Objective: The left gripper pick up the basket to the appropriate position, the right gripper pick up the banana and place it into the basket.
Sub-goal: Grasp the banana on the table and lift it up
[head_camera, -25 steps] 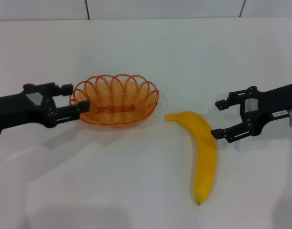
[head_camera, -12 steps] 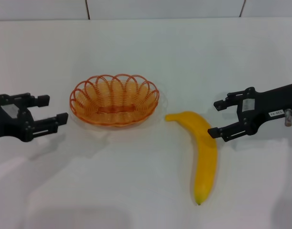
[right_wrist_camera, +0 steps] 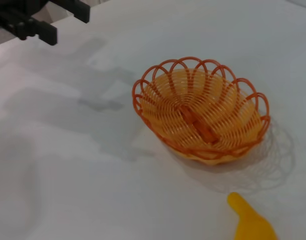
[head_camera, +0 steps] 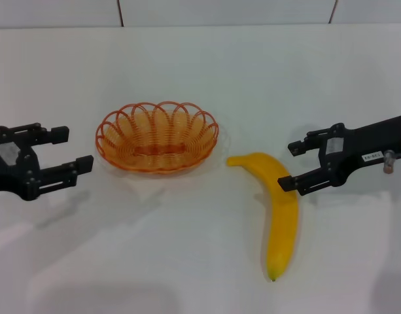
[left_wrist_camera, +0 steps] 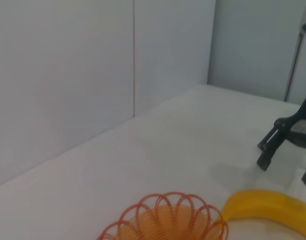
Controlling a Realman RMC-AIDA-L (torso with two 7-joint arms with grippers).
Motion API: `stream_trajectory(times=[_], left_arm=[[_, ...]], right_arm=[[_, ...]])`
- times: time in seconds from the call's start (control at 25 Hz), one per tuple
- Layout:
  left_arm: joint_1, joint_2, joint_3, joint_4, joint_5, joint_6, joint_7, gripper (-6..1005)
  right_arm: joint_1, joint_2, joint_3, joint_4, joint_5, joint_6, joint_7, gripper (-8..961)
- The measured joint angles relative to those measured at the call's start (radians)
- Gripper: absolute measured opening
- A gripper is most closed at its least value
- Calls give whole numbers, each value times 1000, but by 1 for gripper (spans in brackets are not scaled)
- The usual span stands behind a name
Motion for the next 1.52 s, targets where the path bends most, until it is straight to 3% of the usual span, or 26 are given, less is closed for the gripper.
stream_trajectory(times=[0.24, 0.6, 0.92, 1.52], left_arm=[[1, 0, -42, -26, -20, 105, 50, 679], [19, -3, -117, -35, -22, 168, 42, 679], [53, -2, -124, -29, -12, 174, 34, 678], [33, 0, -137, -37, -4, 178, 36, 679]], right_arm=[[-12, 5, -78, -26, 23, 19, 34, 876], [-88, 7, -287, -166, 77, 130, 156, 873], [-100, 4, -344, -179, 70, 195, 216, 873], [-99, 2, -466, -204, 30, 281, 327, 874]])
